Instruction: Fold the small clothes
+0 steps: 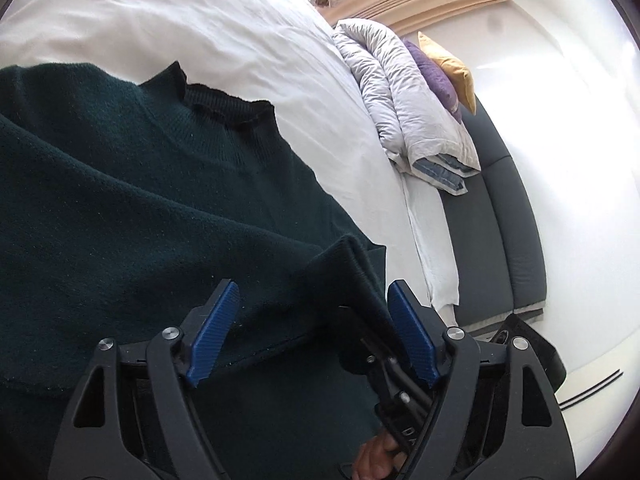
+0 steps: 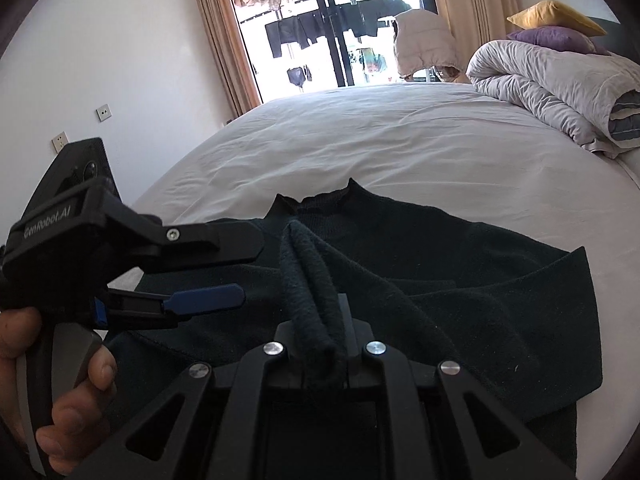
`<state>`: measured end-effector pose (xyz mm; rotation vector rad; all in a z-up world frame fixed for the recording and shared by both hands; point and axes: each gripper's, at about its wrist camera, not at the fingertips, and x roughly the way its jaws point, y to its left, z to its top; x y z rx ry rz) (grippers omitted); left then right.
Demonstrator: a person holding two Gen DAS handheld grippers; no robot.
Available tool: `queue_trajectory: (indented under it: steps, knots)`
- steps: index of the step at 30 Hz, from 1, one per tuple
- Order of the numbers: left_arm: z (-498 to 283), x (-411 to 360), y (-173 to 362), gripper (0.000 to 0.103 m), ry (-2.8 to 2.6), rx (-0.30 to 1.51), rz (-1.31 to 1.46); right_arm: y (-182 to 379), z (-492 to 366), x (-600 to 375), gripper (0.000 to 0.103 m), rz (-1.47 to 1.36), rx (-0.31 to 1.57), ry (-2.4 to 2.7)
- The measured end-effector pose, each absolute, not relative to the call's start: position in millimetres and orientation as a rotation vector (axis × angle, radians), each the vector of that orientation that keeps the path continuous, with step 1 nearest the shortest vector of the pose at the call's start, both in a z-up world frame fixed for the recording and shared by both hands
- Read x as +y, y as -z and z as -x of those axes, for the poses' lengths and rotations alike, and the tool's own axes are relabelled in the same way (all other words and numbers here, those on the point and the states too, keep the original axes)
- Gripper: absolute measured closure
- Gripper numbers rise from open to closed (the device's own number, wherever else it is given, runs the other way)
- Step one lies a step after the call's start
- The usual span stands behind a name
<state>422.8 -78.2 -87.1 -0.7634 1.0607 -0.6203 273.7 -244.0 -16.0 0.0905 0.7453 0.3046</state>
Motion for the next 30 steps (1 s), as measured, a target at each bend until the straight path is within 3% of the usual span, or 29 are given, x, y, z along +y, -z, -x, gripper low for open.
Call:
queue_trajectory:
  steps: [4,5,6,11,25,27,28,30]
  knots:
    - [-428,-81,102,0.027,0.608,1.130,0.739,29,-274,-227,0.079,-0.062,0.784,-0.335]
    - [-430,-83,109,0.027,0.602,1.150,0.747,34,-277,-223,0.068,-0.052,0.806,-0.350]
    - [-433,-83,118,0.027,0.595,1.176,0.766,41,-278,-220,0.064,-0.068,0.833,-0.387]
    - [-433,-84,137,0.027,0.580,1.200,0.774,51,-268,-243,0.054,-0.218,0.861,-0.408]
    - [-424,-122,140,0.028,0.506,1.207,0.668,57,-214,-363,0.053,-0.562,0.819,-0.265]
    - [-422,-123,143,0.056,0.504,1.210,0.682,60,-211,-365,0.053,-0.576,0.822,-0.263]
    - [-423,-125,147,0.077,0.501,1.230,0.688,61,-211,-364,0.053,-0.581,0.821,-0.265]
    - [-423,-127,152,0.083,0.490,1.238,0.686,63,-211,-364,0.053,-0.580,0.821,-0.268]
